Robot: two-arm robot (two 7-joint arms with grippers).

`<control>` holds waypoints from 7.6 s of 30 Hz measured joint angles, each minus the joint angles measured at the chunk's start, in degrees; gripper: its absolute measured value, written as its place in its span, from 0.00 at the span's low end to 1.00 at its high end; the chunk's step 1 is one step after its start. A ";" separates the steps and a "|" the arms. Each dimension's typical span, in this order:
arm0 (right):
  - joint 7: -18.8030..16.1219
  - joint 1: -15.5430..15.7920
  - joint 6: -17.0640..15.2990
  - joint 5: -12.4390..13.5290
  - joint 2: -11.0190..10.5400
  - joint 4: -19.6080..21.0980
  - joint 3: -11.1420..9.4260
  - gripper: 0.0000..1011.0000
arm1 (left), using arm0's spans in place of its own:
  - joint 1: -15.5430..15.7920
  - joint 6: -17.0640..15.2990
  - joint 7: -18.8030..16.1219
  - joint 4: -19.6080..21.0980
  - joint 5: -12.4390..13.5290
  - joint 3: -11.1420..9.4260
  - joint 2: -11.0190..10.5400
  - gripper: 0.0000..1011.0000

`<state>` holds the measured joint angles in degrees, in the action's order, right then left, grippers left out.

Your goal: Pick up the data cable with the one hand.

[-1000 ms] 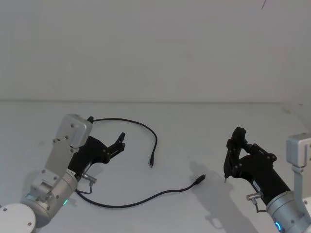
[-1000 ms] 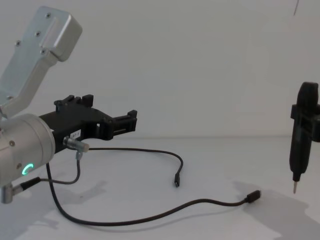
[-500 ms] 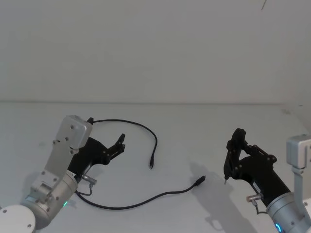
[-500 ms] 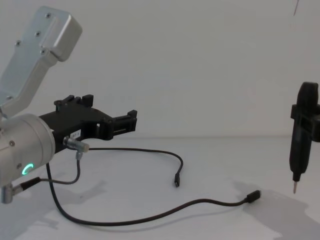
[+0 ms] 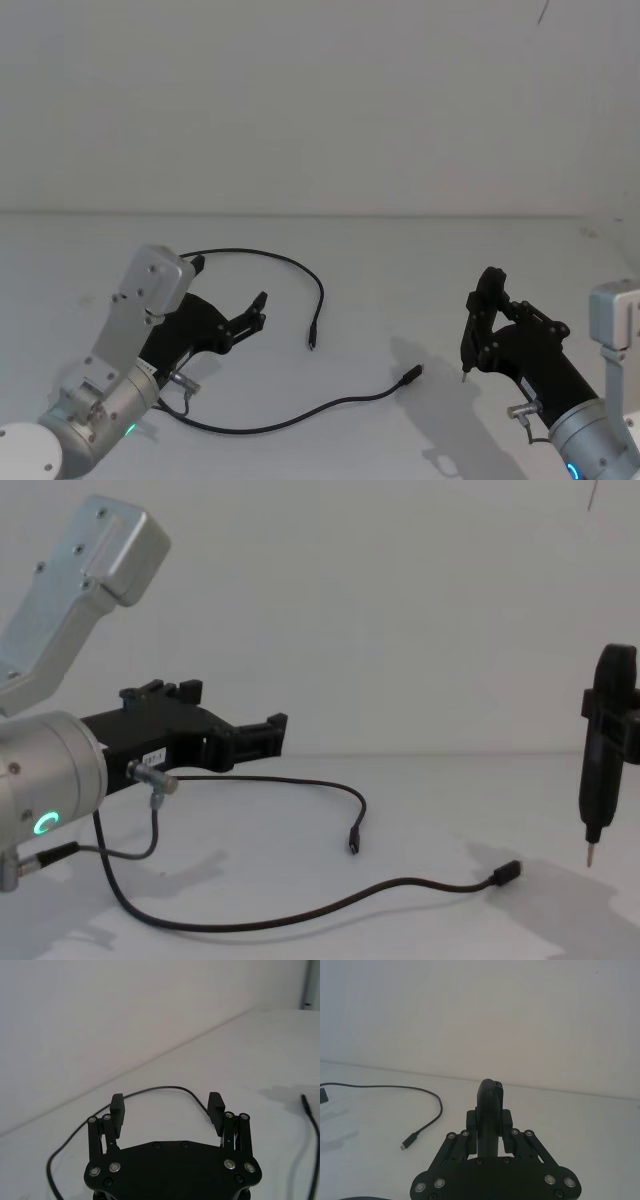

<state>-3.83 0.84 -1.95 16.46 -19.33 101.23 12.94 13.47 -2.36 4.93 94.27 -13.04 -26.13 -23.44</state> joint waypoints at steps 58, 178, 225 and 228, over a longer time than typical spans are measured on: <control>0.00 0.00 0.00 0.00 0.00 0.00 0.00 0.28 | 12.20 -18.90 26.77 -2.66 -7.22 -10.44 -3.86 0.99; 0.00 0.00 0.00 0.00 0.00 0.00 0.00 0.28 | 15.75 -27.49 22.05 -11.80 -2.64 -14.66 5.34 0.20; -2.47 1.12 0.10 3.56 0.20 3.54 -2.08 0.28 | 16.20 -22.70 24.49 -10.70 0.17 -16.10 2.87 0.06; -3.19 1.41 -0.54 5.02 0.21 4.87 -2.83 0.28 | 16.21 -21.29 25.02 -9.85 0.68 -16.12 1.86 0.06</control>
<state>-7.01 2.25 -2.49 21.49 -19.13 106.10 10.11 29.68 -23.65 29.96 84.41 -12.36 -42.25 -21.58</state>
